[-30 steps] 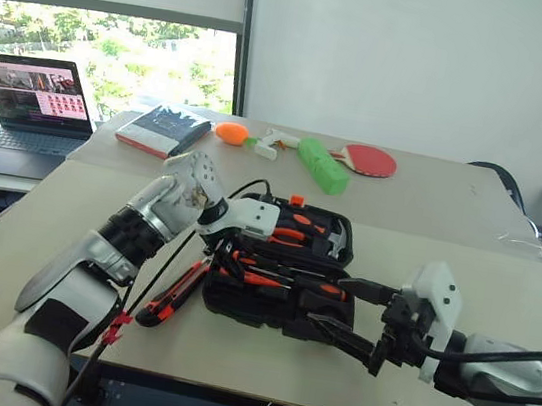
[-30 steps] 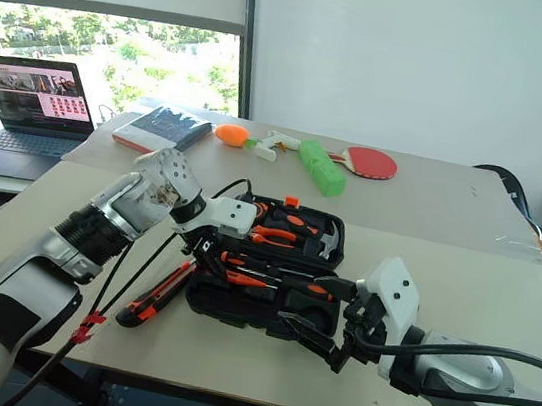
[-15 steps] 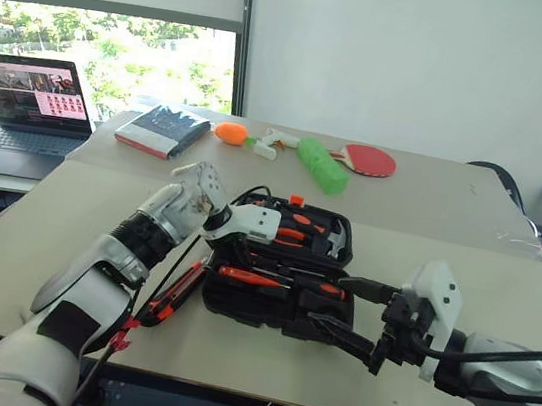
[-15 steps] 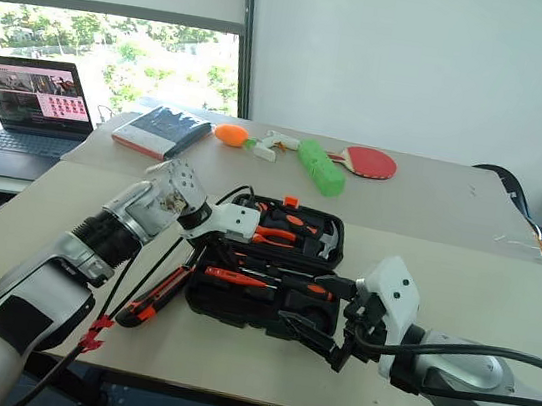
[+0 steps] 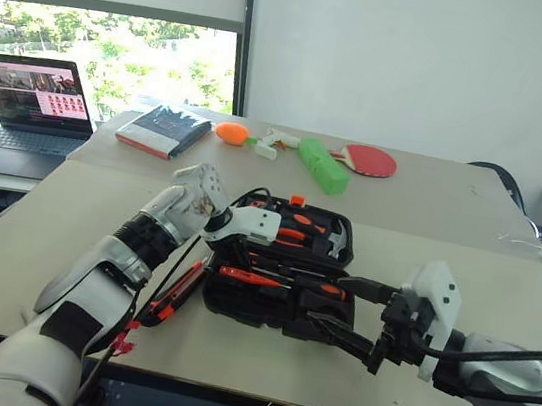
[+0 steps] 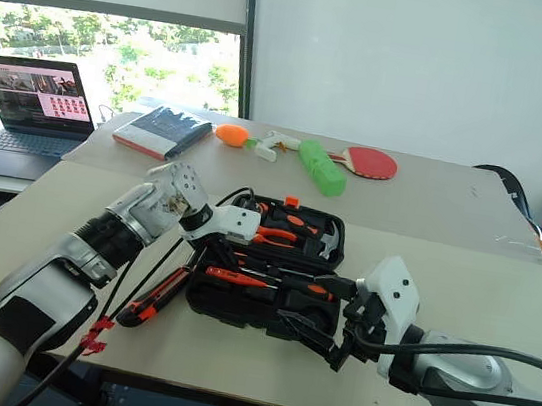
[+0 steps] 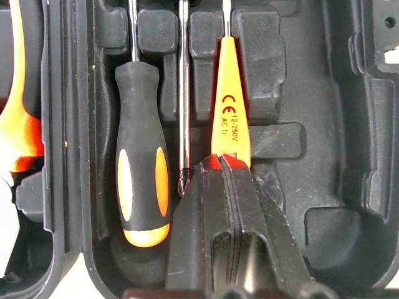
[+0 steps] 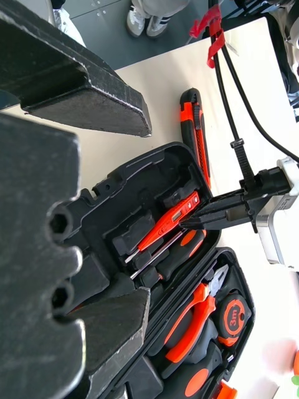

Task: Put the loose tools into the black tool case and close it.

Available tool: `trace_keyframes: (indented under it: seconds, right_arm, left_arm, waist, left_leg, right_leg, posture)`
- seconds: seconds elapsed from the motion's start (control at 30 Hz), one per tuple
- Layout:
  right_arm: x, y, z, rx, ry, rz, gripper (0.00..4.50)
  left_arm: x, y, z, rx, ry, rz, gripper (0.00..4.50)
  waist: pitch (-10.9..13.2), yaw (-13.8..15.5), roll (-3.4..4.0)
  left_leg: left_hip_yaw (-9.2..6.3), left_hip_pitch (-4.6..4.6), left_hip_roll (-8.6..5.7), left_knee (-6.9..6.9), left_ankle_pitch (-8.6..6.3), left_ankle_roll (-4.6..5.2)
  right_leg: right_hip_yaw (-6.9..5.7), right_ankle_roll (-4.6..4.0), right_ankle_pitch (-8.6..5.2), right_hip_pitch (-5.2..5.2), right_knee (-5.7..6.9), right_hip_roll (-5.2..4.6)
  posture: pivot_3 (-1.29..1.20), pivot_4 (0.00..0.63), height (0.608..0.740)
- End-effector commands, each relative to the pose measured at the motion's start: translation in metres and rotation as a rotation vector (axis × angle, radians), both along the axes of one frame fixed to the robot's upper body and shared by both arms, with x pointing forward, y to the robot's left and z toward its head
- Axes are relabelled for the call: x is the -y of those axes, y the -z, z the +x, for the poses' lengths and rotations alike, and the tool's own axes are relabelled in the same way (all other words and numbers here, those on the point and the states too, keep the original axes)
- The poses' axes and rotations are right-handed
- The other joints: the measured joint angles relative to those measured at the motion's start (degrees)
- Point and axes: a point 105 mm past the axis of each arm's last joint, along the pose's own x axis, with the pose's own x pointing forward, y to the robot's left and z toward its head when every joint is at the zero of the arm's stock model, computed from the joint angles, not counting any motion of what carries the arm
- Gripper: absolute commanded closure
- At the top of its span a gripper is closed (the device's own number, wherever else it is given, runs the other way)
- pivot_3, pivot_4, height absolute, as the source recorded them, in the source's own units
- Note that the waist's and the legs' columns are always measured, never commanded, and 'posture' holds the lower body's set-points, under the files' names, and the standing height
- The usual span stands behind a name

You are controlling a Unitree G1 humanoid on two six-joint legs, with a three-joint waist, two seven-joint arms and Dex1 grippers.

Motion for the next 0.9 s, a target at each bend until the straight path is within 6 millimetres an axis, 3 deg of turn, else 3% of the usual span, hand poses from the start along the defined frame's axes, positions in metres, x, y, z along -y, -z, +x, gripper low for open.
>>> trace_keyframes:
  seconds: [0.03, 0.9]
  right_arm:
    - [-0.001, -0.010, 0.001, 0.054, 0.002, 0.012, 0.00]
    - [0.002, -0.010, 0.003, 0.049, 0.021, 0.027, 0.00]
  left_arm:
    - [0.004, -0.005, -0.003, 0.036, 0.044, 0.012, 4.48]
    - [-0.006, 0.029, -0.007, 0.037, 0.055, 0.094, 4.48]
  waist:
    - [0.00, 0.01, 0.00]
    - [-0.10, 0.11, 0.15]
  left_leg:
    - [0.00, 0.00, 0.00, 0.00, 0.00, 0.00]
    - [0.01, 0.43, -0.01, -0.02, 0.00, 0.00]
  right_leg:
    - [0.00, 0.00, 0.00, 0.00, 0.00, 0.00]
    - [0.01, 0.02, -0.01, 0.48, -0.05, 0.00]
  posture:
    - [0.00, 0.150, 0.736]
    - [0.00, 0.150, 0.736]
